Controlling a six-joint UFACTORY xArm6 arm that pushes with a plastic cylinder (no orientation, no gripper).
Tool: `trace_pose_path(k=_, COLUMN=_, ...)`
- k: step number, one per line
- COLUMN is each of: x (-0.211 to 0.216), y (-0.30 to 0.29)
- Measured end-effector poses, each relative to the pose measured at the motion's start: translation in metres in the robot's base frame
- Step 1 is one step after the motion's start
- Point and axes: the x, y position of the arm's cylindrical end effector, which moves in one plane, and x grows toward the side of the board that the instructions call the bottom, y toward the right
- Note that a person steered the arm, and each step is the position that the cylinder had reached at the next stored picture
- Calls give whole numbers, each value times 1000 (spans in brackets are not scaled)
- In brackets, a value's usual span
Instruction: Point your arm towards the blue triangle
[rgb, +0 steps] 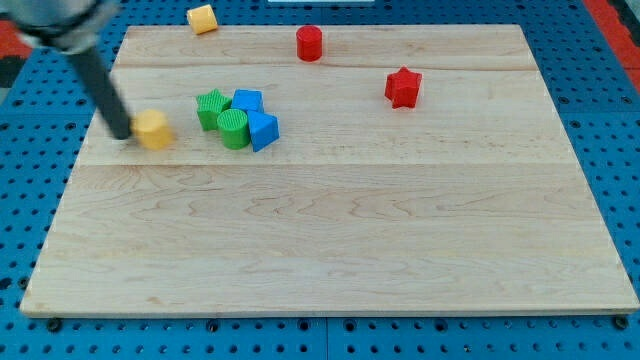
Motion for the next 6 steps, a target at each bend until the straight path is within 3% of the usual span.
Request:
trace_pose_path(k=1, x=0, y=53)
trace_pose_path(k=2, x=31, y=28)
trace_pose_path(k=3, x=78, y=142)
trace_pose_path(k=4, x=43, y=262)
trace_pose_path(k=6, x=21, y=167)
